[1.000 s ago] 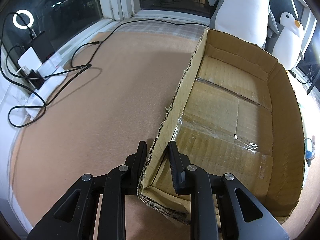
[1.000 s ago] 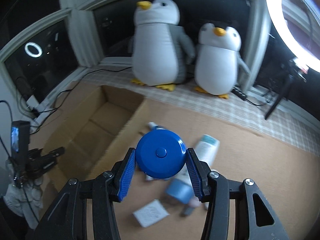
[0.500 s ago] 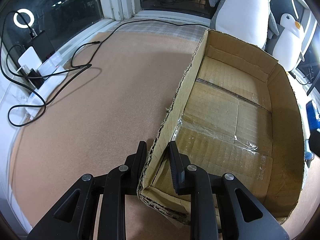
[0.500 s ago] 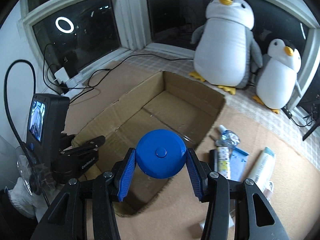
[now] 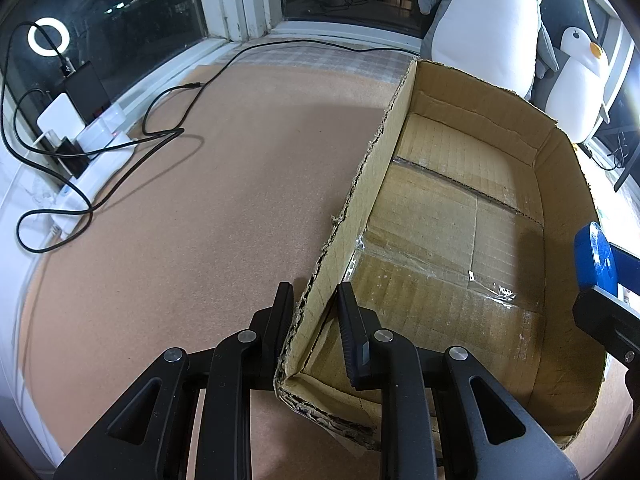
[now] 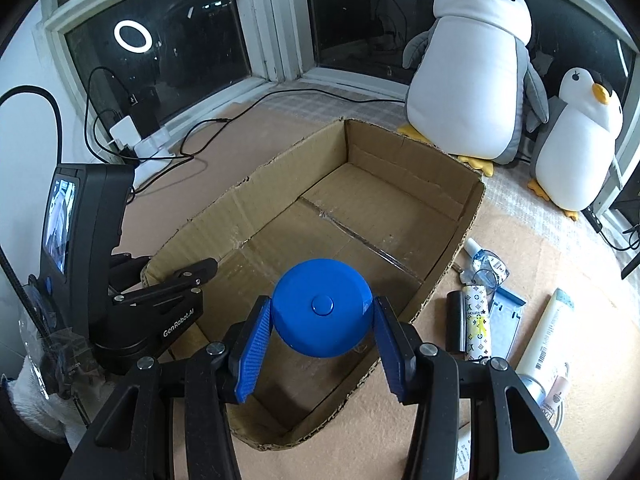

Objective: Organize rigid objects
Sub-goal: 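Carry the blue tape measure into the box and open the right gripper, then move the right gripper to the white AC adapter and grasp it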

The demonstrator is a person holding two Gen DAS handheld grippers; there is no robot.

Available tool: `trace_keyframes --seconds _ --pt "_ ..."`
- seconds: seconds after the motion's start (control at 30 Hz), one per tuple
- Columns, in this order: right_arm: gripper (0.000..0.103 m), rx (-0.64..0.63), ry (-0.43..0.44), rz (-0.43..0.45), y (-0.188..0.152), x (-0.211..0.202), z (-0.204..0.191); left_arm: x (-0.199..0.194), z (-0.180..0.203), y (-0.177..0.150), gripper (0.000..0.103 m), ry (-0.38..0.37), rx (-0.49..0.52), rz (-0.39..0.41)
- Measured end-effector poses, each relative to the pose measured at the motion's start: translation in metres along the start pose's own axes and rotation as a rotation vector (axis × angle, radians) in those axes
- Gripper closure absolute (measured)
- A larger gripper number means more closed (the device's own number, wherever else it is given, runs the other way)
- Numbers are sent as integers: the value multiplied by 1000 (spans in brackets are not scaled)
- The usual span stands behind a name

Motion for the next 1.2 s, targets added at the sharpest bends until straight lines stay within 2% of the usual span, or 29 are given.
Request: trace_keyframes --seconds 0.07,0.13,0.23,0.73,0.93,1.2 --pt "56 -5 3 2 0 0 0 0 0 0 82 0 -1 0" --pt "46 -4 5 9 1 -2 0 0 0 0 82 -1 0 1" --pt "40 1 0 22 2 -5 0 -1 0 0 82 0 0 1" --pt "39 63 -36 50 -3 -27 26 -1 0 0 82 2 2 2" --pt "39 104 -75 75 -9 -49 52 -2 -1 1 82 3 2 2" --pt "39 197 -160 94 -31 -82 106 -2 0 0 82 4 3 3"
Point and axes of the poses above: each gripper's, at about its wrist camera, not at the fingertips, and x roughly the way its jaws point, z to its right, y to its top, the point moved 4 cm from there along x, roughly the way its jaws point, and after that the axes turned 8 degrees about z, right-handed, at the moved point
